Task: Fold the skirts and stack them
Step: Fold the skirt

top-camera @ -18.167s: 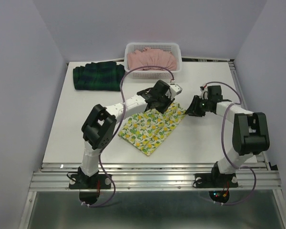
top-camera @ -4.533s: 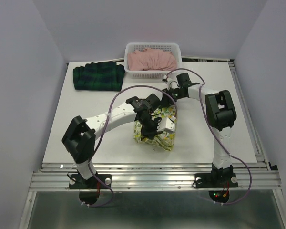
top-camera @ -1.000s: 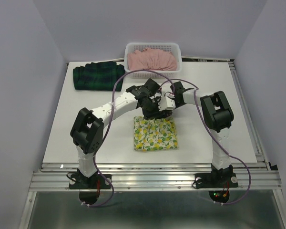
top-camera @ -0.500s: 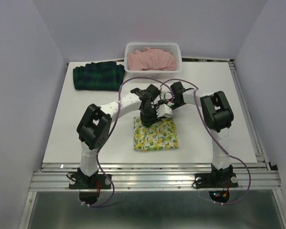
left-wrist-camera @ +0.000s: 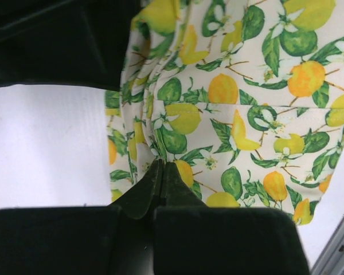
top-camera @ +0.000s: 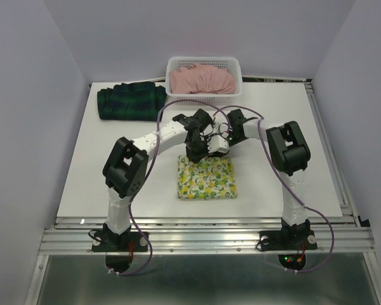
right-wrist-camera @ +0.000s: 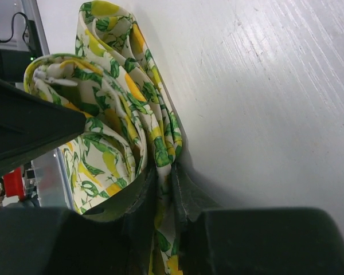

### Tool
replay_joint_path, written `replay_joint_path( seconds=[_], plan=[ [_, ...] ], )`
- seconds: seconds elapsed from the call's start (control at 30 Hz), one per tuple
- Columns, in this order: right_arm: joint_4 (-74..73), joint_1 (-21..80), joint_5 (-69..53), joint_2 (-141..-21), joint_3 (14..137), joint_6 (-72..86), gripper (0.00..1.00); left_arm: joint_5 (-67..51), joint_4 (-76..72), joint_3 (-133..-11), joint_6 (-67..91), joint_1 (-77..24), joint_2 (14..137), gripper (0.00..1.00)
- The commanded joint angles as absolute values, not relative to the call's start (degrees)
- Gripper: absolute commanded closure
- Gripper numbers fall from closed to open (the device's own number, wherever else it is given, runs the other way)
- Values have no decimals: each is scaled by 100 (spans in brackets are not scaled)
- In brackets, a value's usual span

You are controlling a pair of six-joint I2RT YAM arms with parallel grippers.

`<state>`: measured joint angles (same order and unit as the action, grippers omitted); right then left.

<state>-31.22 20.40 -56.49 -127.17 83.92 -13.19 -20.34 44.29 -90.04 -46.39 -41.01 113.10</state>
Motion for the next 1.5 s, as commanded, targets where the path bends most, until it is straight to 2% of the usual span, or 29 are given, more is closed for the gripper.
replay_joint_path(
  seconds=[0.0, 0.47, 0.53, 0.73, 0.83, 0.97, 1.13, 1.2, 1.33, 1.47],
  plan=[
    [-3384, 2127, -4509, -13175, 8323, -1775, 77, -1750, 3842, -9053, -4544, -3999, 10934, 100],
    [-3524, 2127, -4368, -13280, 8534, -1785, 75, -1529, 2269, -8042, -4140, -3841, 11434, 100],
    [-3542, 2005, -4324, -13202, 8578, -1635, 73, -1582, 2189, -7911, -4122, -3823, 11496, 100],
    [-4016, 1065, -4184, -12789, 8885, -1529, 53, -1678, 2074, -7805, -4184, -3797, 11672, 100],
    [-4350, 538, -4210, -12411, 8973, -1442, 51, -1749, 2118, -7813, -4227, -3779, 11681, 100],
    [-4465, 413, -4578, -11621, 8563, -1161, 52, -1898, 2249, -7936, -4184, -3762, 11794, 100],
    [-3702, 475, -5851, -10698, 7578, 311, 54, -2048, 2417, -8147, -4113, -3683, 12058, 100],
    [-2912, 623, -6072, -10452, 6852, 1128, 55, -2127, 2548, -8253, -4104, -3639, 12181, 100],
    [-1120, 842, -6073, -9932, 5594, 2422, 55, -2398, 2768, -8455, -4078, -3490, 12348, 100],
    [-282, 1186, -5933, -10106, 5247, 2637, 57, -2583, 2988, -8701, -4078, -3366, 12524, 100]
  ],
)
